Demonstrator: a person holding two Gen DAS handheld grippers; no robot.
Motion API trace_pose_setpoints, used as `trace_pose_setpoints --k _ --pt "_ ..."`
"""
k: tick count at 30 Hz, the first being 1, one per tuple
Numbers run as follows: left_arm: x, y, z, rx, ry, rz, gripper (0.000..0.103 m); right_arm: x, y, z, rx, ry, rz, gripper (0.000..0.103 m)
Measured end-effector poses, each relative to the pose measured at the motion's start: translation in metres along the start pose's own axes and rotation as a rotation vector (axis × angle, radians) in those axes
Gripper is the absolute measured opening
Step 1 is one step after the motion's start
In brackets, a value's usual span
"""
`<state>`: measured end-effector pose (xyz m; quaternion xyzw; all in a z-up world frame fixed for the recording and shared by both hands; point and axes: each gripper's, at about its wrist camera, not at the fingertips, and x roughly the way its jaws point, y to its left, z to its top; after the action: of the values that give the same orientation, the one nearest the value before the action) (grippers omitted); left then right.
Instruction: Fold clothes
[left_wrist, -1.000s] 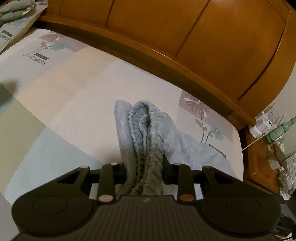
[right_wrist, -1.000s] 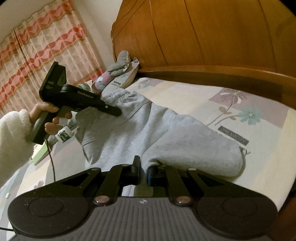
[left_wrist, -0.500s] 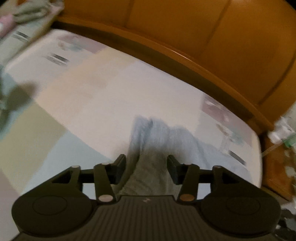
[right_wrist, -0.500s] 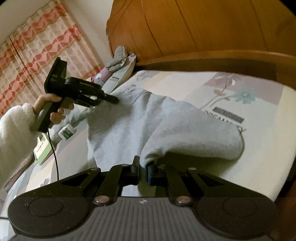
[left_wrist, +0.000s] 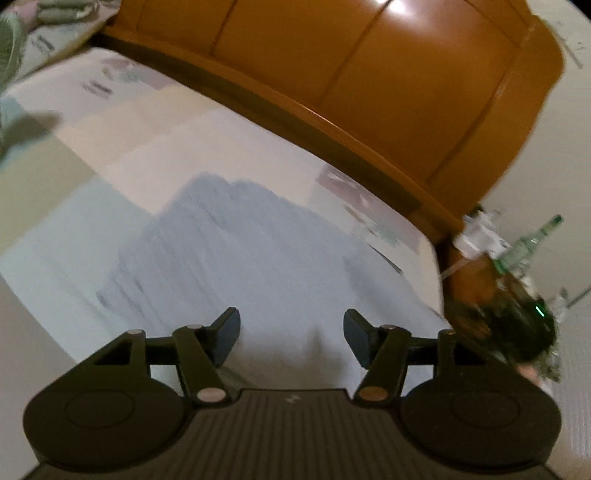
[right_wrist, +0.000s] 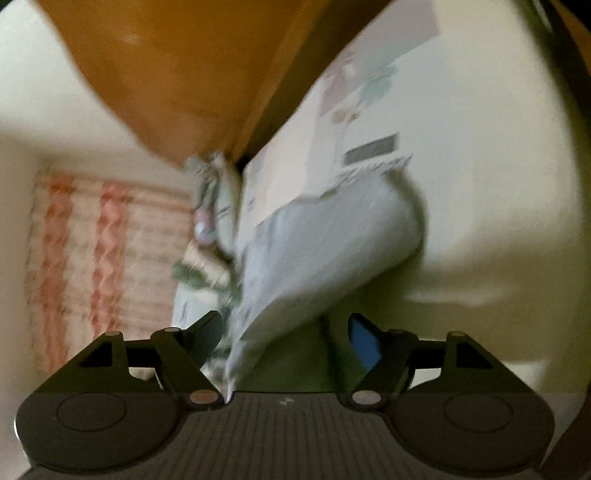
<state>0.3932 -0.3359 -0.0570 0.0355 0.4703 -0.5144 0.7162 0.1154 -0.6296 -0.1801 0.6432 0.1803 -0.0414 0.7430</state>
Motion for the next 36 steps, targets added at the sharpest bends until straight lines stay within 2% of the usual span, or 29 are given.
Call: trace_pose_setpoints --k 2,4,5,6,9,11,14,16,18,19,20,22,24,27,30,34,36 --pt "0.002 -0.005 -0.018 0.008 0.000 -0.001 0.064 0.005 0.002 0.005 0.001 -0.036 -0.042 0.078" --pt "0.004 -0.009 -0.032 0.017 0.007 0.001 0.064 0.007 0.009 0.006 -0.038 -0.077 -0.092 0.066" --pt "0.005 -0.010 -0.037 0.020 0.009 0.002 0.064 0.008 0.013 0.007 -0.083 -0.095 -0.125 0.045" --pt "0.005 -0.011 -0.040 0.020 0.008 0.001 0.065 0.008 0.020 0.008 -0.141 -0.114 -0.171 0.030" --pt "0.006 -0.010 -0.046 0.010 0.020 -0.004 0.066 0.009 0.046 0.009 -0.365 -0.178 -0.303 0.019" --pt "0.005 -0.010 -0.050 0.016 0.025 -0.005 0.067 0.005 0.063 0.012 -0.502 -0.217 -0.342 0.015" --pt "0.005 -0.010 -0.054 0.022 0.028 -0.001 0.067 0.002 0.078 0.017 -0.648 -0.257 -0.423 0.015" --pt "0.004 -0.009 -0.054 0.024 0.026 0.010 0.067 0.006 0.067 0.025 -0.633 -0.222 -0.481 0.016" --pt "0.002 -0.008 -0.054 0.025 0.021 0.020 0.067 0.009 0.052 0.031 -0.582 -0.186 -0.534 0.024" --pt "0.001 -0.007 -0.054 0.022 0.015 0.019 0.067 0.006 0.046 0.029 -0.555 -0.177 -0.545 0.025" --pt "0.000 -0.007 -0.054 0.018 0.010 0.018 0.067 0.000 0.041 0.027 -0.521 -0.171 -0.536 0.025" --pt "-0.002 -0.003 -0.053 0.010 -0.001 0.021 0.068 -0.015 0.036 0.019 -0.453 -0.150 -0.463 0.035" --pt "-0.002 0.000 -0.052 -0.001 -0.010 0.037 0.069 -0.025 0.034 0.007 -0.397 -0.113 -0.381 0.049" --pt "-0.001 0.002 -0.051 -0.031 -0.015 0.035 0.069 -0.018 0.031 -0.023 -0.376 0.010 -0.311 0.051" --pt "-0.001 -0.001 -0.054 -0.032 -0.019 0.015 0.069 -0.001 0.025 -0.053 -0.383 0.131 -0.284 0.052" --pt "-0.004 -0.007 -0.058 -0.028 -0.023 -0.004 0.070 0.017 0.027 -0.080 -0.402 0.186 -0.218 0.052" --pt "-0.008 -0.008 -0.058 -0.033 -0.026 -0.008 0.070 0.024 0.030 -0.091 -0.410 0.201 -0.214 0.052"
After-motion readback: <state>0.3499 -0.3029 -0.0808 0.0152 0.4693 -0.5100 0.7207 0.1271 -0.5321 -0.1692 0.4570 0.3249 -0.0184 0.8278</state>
